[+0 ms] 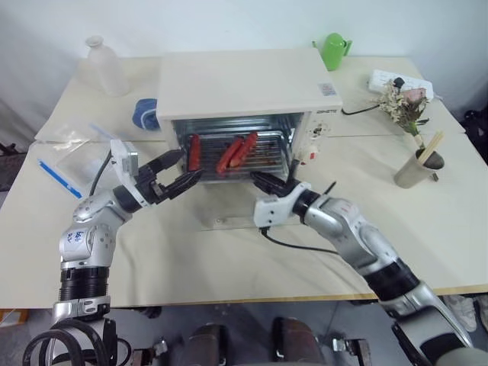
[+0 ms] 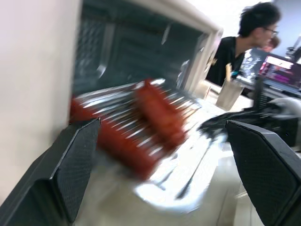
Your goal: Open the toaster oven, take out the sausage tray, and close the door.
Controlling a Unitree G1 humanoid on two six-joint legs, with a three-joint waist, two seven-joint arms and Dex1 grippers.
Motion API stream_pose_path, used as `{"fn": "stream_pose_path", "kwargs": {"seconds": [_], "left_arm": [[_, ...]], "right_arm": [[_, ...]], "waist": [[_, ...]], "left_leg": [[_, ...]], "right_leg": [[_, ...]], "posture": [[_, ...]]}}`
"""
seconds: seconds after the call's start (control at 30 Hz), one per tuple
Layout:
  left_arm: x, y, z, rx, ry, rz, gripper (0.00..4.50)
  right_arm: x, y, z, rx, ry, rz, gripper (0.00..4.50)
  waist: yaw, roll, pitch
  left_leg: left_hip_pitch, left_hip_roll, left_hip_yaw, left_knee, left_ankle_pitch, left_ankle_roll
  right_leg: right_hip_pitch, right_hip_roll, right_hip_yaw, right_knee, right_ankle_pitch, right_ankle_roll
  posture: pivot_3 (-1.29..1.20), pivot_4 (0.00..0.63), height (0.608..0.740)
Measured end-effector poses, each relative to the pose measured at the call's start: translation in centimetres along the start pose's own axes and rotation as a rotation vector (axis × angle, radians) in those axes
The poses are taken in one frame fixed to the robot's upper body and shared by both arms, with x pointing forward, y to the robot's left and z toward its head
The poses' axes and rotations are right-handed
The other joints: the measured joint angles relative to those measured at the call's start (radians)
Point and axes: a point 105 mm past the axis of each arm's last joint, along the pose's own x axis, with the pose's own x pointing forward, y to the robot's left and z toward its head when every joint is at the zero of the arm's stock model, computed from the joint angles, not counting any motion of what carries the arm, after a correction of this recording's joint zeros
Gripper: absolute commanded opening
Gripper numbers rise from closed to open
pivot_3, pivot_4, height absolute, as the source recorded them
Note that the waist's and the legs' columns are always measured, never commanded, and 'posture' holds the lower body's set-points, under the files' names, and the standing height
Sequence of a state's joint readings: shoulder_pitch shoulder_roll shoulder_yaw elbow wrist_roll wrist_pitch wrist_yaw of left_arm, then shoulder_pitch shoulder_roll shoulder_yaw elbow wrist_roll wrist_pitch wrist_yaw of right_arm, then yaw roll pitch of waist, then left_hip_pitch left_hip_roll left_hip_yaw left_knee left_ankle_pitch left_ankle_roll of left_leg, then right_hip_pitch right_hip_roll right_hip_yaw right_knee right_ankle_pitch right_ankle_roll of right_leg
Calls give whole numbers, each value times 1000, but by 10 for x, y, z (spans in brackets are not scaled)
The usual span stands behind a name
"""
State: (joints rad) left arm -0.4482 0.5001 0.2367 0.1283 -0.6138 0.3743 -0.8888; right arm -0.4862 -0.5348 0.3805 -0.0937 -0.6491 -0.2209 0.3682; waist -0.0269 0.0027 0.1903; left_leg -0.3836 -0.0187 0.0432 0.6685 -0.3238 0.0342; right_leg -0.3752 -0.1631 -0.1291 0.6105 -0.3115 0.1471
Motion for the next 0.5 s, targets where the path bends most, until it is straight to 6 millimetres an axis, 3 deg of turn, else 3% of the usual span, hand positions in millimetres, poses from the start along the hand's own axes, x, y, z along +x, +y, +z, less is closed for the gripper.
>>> {"fn": "stream_pose_path", "kwargs": {"seconds": [0.17,0.5], "left_arm": [[-13,-6,-8,-27,52,4,4500],[-35,-28,-23,-255,179,4,4500]], "right_arm": [[-31,16,1,-31,-20,74,24],[-46,8,7,-61,-45,38,24]], "waist": [[13,0,0],[26,0,0]], "left_leg": [[-2,0,-1,4,0,0],[-3,1,-1,11,0,0]], "right_leg": [[0,0,0,-1,0,0],[1,0,1,0,0,0]], "posture": [[0,150,740],[0,150,740]]}}
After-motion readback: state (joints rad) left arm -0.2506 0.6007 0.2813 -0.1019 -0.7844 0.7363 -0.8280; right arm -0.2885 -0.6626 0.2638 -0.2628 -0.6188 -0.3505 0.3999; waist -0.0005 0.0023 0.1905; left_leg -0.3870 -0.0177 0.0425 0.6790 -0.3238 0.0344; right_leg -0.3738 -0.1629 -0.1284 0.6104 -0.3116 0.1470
